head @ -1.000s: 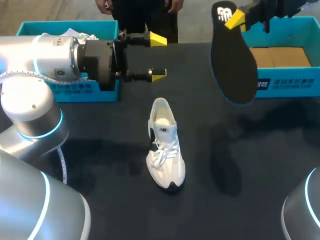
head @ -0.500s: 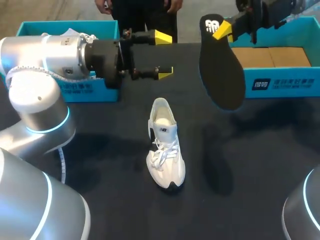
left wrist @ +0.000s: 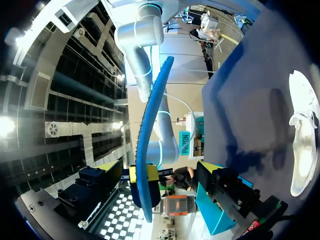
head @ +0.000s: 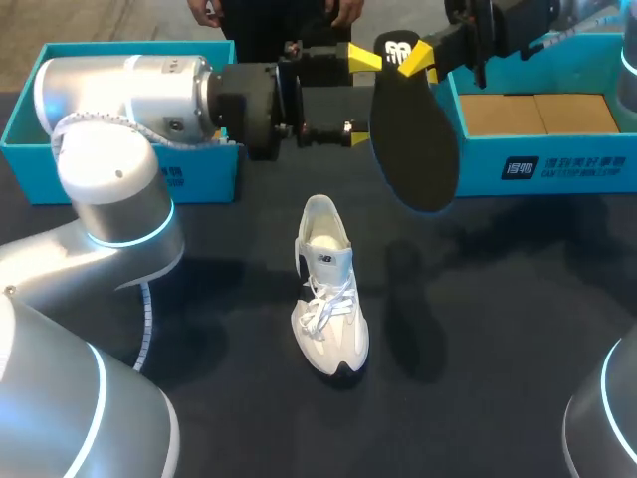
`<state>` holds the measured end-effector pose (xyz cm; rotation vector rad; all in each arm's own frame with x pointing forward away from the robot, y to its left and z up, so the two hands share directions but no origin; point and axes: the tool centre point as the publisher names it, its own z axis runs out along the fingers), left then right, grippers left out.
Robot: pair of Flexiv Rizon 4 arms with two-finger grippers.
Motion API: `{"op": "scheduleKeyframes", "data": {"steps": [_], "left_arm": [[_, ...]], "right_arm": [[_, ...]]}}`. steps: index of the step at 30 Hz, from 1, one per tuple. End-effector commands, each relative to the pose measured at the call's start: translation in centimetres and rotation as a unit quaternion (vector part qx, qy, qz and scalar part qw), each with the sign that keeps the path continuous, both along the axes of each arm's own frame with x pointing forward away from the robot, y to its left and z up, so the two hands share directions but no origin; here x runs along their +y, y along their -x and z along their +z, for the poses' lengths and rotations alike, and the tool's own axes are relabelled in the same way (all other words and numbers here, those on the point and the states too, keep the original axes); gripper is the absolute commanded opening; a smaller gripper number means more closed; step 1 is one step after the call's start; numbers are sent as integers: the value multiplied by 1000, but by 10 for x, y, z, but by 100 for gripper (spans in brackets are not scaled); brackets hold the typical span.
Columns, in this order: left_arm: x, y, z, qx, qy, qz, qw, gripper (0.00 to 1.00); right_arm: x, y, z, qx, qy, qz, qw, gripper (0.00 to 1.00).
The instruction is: Take the shoe out of the shoebox, open the shoe tongue, remove and reinsert the insole, then place the shoe into the shoebox
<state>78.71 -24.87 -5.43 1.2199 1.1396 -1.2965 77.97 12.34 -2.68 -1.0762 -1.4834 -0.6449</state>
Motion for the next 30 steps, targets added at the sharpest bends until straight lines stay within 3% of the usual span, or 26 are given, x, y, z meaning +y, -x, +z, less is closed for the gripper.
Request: {"op": "scheduleKeyframes", "data": {"steps": [1, 8, 10, 30], "left_arm": [[-13, -7, -1, 6, -11, 9, 1000, 100], [-23, -11, -1, 5, -20, 26, 999, 100], [30, 15, -14, 5, -21, 30, 999, 100], [30, 15, -14, 5, -21, 30, 999, 100]], "right_arm": [[-4, -2, 3, -3, 3, 3, 1000, 0], [-10, 4, 2, -2, 6, -1, 1000, 0], [-11, 5, 1, -1, 7, -1, 1000, 0], [-11, 1, -7, 3, 9, 6, 1000, 0]]}}
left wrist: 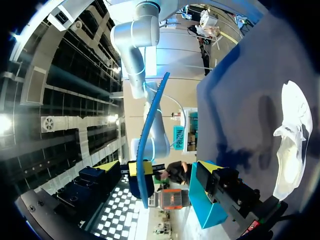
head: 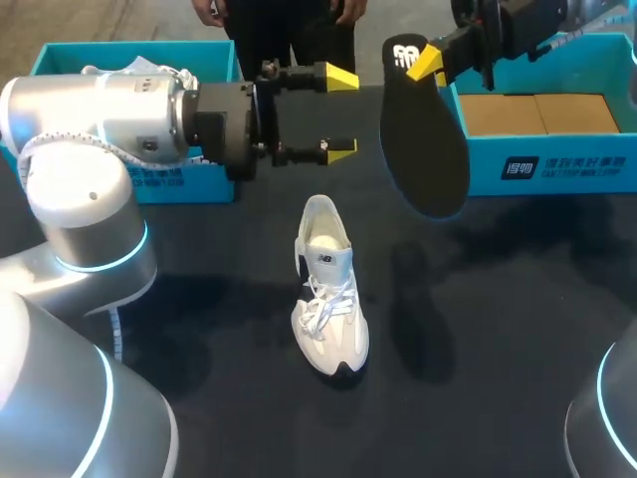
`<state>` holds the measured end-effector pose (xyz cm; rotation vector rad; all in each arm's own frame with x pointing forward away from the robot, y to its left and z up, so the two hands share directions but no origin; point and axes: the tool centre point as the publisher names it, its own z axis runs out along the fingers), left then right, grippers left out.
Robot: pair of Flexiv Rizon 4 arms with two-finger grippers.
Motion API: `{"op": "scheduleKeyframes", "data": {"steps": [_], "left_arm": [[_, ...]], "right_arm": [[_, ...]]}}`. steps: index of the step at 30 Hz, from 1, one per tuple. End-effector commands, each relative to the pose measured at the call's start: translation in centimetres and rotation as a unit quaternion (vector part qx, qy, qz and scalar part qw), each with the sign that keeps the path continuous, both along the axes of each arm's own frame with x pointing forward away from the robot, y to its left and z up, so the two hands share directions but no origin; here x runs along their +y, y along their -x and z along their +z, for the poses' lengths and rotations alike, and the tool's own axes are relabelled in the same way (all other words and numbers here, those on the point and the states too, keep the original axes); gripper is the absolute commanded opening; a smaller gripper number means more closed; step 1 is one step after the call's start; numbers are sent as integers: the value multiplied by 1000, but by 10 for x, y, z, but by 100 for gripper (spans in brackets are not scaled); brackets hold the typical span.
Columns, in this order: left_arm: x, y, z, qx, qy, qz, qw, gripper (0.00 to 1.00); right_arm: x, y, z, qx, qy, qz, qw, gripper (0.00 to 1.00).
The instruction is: Take the shoe out of the shoebox, open the shoe tongue, remove and reinsert the insole, then place the shoe into the shoebox
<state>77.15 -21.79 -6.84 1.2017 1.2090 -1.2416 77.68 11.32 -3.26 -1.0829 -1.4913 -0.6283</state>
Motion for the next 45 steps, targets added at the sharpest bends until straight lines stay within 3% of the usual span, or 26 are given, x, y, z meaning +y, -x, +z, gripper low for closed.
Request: {"op": "scheduleKeyframes", "data": {"steps": [1, 28, 45], "left_arm": [[-1, 0, 0, -1, 0, 0, 1000, 100], [-1, 2, 0, -1, 3, -3, 1000, 100], [-14, 11, -4, -7, 16, -26, 1000, 100]], "right_arm": [[-1, -2, -2, 1, 1, 2, 1000, 0], [-3, -5, -1, -6, 9, -6, 1000, 0], [16, -18, -15, 34, 15, -26, 999, 0]]}}
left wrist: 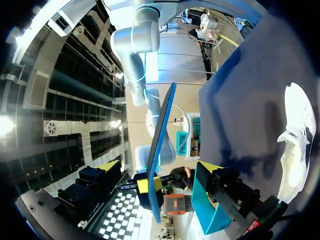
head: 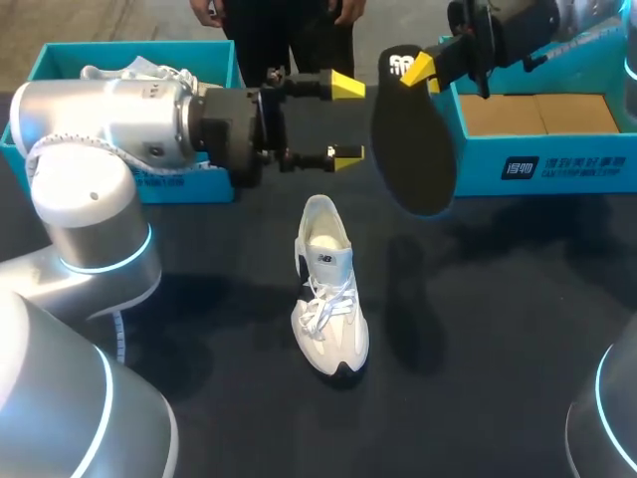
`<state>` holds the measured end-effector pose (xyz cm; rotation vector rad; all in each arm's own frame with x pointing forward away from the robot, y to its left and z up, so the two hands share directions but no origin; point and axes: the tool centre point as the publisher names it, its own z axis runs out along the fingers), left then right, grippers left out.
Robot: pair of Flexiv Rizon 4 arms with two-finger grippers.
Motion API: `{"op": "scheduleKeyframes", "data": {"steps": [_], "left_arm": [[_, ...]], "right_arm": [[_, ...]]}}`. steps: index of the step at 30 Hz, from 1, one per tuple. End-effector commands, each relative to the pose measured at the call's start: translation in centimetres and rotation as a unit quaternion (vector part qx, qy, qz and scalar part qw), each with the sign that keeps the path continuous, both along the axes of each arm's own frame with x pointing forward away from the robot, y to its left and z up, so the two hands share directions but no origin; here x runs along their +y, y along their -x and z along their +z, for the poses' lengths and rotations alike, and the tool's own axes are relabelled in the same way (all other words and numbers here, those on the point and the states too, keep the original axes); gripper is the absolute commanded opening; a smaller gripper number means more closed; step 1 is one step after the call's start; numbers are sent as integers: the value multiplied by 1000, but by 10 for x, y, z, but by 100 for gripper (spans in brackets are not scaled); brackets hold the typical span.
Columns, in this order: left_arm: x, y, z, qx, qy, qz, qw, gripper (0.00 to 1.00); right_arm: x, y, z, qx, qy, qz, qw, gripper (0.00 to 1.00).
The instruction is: Take the shoe out of the shoebox, open the shoe tongue, remove and reinsert the insole, then place the shoe into the shoebox
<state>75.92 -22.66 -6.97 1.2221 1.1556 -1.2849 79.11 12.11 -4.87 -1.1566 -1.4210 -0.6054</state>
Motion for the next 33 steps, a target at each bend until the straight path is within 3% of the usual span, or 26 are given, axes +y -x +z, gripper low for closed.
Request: {"op": "scheduleKeyframes", "data": {"steps": [1, 8, 10, 12, 13, 14, 15, 19, 22, 26, 28, 33], "left_arm": [[-6, -1, -3, -2, 1, -1, 1000, 100], [-9, 4, -2, -6, 4, -10, 1000, 100], [-10, 5, -3, -6, 3, -12, 1000, 93], [-10, 6, -2, -8, 4, -14, 1000, 93], [-10, 6, -2, -8, 5, -14, 1000, 82], [-10, 7, -2, -9, 6, -14, 1000, 66], [-9, 7, -1, -10, 6, -14, 1000, 62], [-8, 8, -1, -10, 8, -15, 1000, 58], [-8, 9, -2, -10, 10, -16, 1000, 46], [-10, 8, -3, -8, 10, -18, 1000, 43], [-10, 8, -4, -7, 10, -18, 1000, 35], [-13, 7, -6, -5, 11, -19, 1000, 29]], "right_arm": [[10, -5, 1, 0, 1, 1, 1000, 0], [19, -10, -4, 7, -2, 1, 1000, 0], [20, -10, -5, 9, -3, 1, 1000, 0], [21, -10, -7, 11, -3, 1, 1000, 0], [21, -10, -7, 12, -3, 0, 1000, 0], [22, -9, -7, 13, -3, 0, 1000, 0], [22, -9, -7, 14, -4, 0, 1000, 0], [21, -7, -10, 19, -4, -5, 1000, 0], [19, -6, -12, 25, -4, -8, 1000, 0], [19, -5, -12, 29, -3, -12, 1000, 0], [19, -4, -12, 30, -3, -13, 999, 0], [21, -2, -15, 31, -6, -19, 999, 0]]}}
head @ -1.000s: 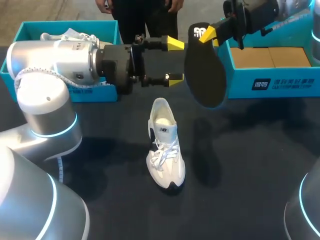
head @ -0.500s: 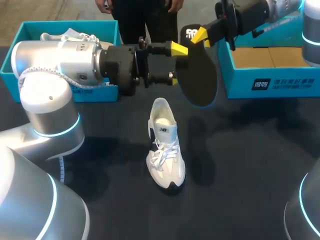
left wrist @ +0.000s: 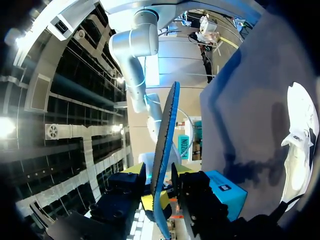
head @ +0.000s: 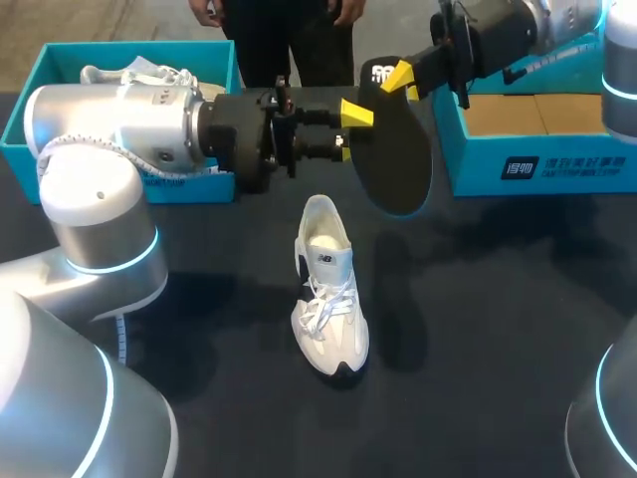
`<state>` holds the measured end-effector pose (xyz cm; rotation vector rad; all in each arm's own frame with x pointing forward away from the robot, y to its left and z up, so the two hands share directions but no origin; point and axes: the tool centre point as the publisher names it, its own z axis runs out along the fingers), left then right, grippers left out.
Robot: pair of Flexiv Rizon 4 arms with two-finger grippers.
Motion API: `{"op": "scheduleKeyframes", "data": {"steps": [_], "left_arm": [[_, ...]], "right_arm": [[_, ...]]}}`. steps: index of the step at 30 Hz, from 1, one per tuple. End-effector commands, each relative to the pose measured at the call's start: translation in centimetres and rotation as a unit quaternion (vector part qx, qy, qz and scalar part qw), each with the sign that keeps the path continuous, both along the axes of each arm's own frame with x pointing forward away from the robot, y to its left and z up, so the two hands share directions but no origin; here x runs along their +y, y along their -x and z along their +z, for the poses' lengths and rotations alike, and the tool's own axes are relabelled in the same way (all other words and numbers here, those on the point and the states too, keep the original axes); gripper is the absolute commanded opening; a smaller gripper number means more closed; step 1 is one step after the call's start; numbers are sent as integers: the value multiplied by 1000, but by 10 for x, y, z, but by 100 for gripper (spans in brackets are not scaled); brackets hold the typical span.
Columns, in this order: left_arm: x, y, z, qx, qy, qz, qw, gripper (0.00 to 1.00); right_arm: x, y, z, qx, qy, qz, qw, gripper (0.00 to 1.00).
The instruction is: Take the shoe out of the shoebox, open the shoe tongue, remove and reinsert the insole, then place the shoe into the shoebox
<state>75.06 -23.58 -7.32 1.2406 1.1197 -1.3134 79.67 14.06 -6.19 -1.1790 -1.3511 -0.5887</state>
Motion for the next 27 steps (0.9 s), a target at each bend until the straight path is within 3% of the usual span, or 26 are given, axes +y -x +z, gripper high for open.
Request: {"op": "scheduleKeyframes", "data": {"steps": [1, 4, 5, 6, 7, 17, 19, 27], "left_arm": [[-5, -1, -3, -1, 3, -1, 1000, 27], [-6, -1, -4, -1, 4, -1, 1000, 21], [-7, -1, -5, -1, 3, -1, 1000, 16], [-7, -1, -5, -1, 2, -2, 1000, 4], [-7, -1, -5, -2, 2, -2, 1000, 0], [-7, 0, -5, -1, 2, -6, 1000, 0], [-6, 0, -5, 0, 3, -7, 1000, 0], [-3, -2, -3, -1, 3, -7, 1000, 0]], "right_arm": [[3, 4, -2, 0, -2, -6, 1000, 0], [4, 4, -3, 0, -4, -8, 1000, 0], [5, 4, -3, 0, -5, -8, 1000, 0], [5, 4, -3, 0, -5, -8, 1000, 0], [5, 4, -3, 0, -6, -8, 1000, 0], [5, 4, -1, -15, 1, -10, 1000, 0], [3, 4, 1, -30, -2, -15, 999, 100], [-14, 12, 9, -74, 0, -50, 996, 100]]}}
